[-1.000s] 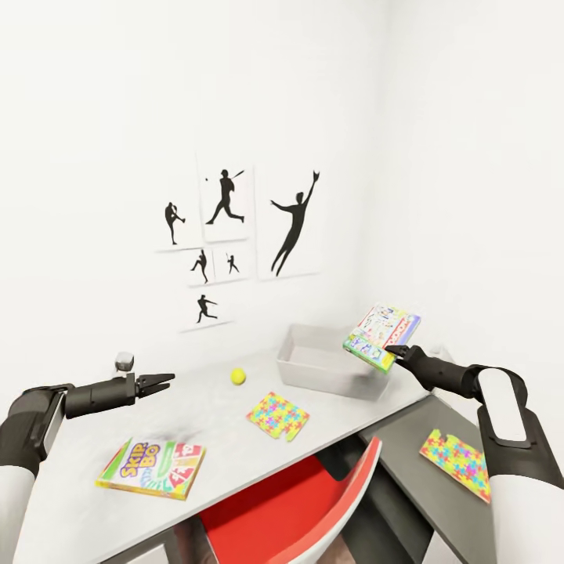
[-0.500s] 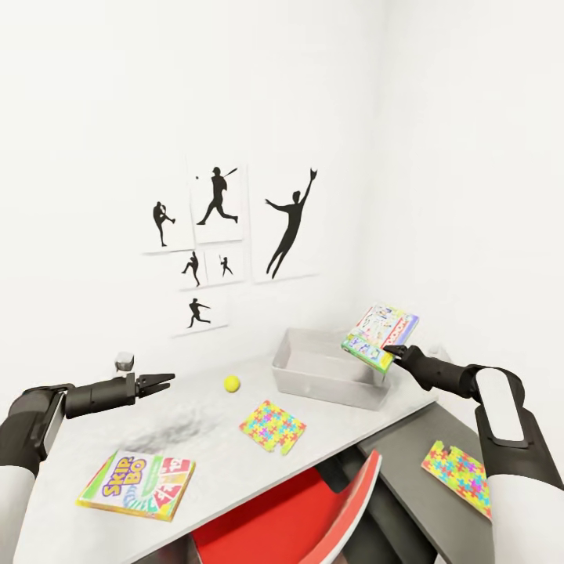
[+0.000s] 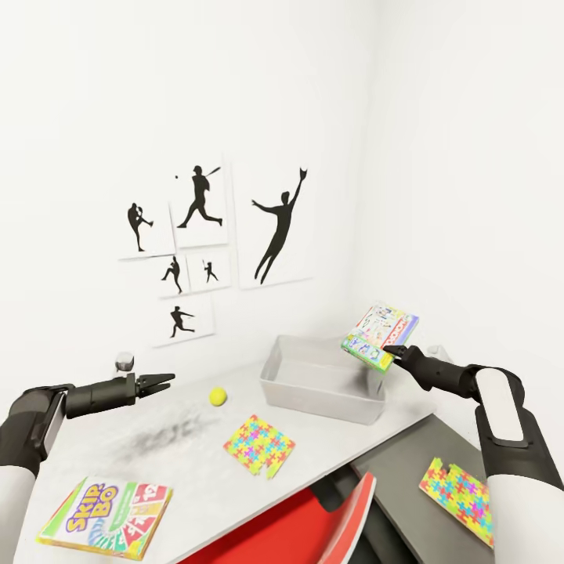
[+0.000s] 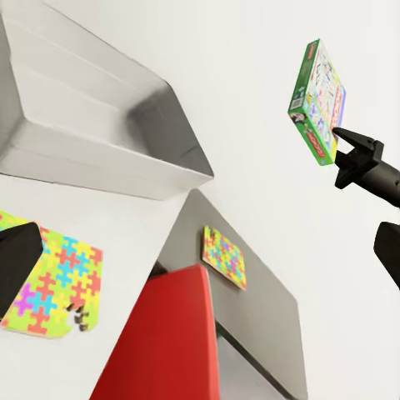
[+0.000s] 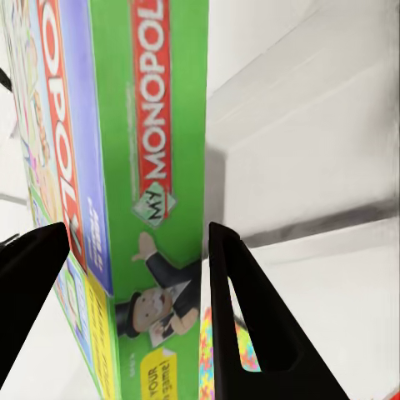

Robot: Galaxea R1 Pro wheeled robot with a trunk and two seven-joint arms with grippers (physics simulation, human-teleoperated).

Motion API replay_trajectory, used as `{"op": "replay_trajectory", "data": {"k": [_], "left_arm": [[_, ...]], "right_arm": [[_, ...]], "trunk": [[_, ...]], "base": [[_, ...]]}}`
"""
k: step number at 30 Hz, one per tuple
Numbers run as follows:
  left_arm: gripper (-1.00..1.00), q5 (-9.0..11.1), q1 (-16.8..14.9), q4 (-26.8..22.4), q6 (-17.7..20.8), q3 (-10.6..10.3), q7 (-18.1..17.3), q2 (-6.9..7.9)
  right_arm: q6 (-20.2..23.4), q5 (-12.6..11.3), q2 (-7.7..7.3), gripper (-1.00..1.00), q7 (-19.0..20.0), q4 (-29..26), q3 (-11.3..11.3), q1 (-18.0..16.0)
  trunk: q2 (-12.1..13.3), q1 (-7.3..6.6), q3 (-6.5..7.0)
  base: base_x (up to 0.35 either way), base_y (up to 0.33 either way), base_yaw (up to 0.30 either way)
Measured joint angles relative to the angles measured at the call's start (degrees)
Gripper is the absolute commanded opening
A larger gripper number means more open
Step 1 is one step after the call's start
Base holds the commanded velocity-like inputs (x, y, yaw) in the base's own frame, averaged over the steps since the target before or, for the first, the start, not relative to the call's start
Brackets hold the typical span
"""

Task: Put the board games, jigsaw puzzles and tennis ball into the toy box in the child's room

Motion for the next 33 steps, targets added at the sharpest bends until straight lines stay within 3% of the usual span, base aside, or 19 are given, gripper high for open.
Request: {"op": "replay_trajectory", "data": {"k": [15, 33], "left_arm": [[1.0, 0.01, 0.01, -0.02, -0.05, -0.06, -0.02, 0.07], [1.0, -0.02, 0.07, -0.03, -0.06, -0.08, 0.03, 0.01]], "right_arm": [[-0.03, -0.07, 0.1, -1.0, -0.02, 0.11, 0.04, 0.01], [-0.13, -0.15, 0.18, -1.0, -0.02, 0.23, 0.13, 0.01]], "trunk": [[0.01, 0.01, 0.14], [0.0, 0.0, 0.14]], "base": [[0.156, 0.009, -0.026], [0.028, 0.029, 0.0]]}}
